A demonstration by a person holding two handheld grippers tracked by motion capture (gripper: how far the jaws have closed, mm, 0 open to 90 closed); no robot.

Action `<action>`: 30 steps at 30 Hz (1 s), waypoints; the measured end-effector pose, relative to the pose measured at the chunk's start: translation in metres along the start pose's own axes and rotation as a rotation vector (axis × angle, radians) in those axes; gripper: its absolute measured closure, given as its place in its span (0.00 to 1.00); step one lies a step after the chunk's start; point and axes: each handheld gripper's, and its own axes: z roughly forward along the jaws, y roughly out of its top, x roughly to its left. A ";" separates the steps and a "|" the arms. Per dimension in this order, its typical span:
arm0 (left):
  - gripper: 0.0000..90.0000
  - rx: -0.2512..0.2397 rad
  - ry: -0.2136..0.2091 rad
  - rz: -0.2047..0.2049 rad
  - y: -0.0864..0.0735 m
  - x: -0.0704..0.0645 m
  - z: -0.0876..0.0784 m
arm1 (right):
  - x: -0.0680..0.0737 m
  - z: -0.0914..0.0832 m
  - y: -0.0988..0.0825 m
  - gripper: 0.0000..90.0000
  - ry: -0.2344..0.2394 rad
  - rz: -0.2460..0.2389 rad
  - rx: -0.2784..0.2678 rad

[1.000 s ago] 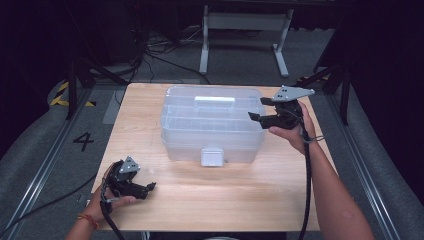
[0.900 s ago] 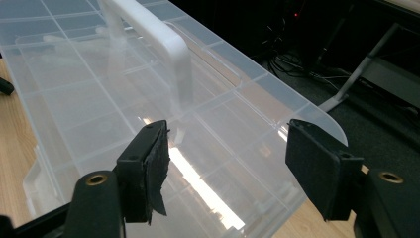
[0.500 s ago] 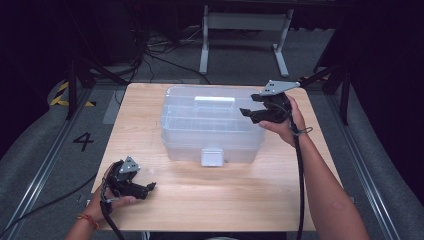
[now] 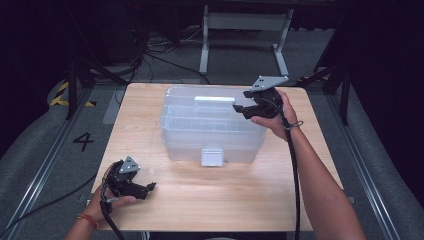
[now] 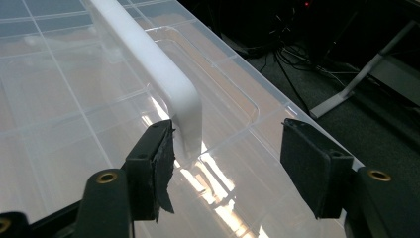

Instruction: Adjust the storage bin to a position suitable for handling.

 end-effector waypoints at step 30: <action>0.01 -0.001 0.001 -0.006 0.000 -0.001 0.000 | 0.013 0.015 0.018 0.82 0.043 -0.087 0.058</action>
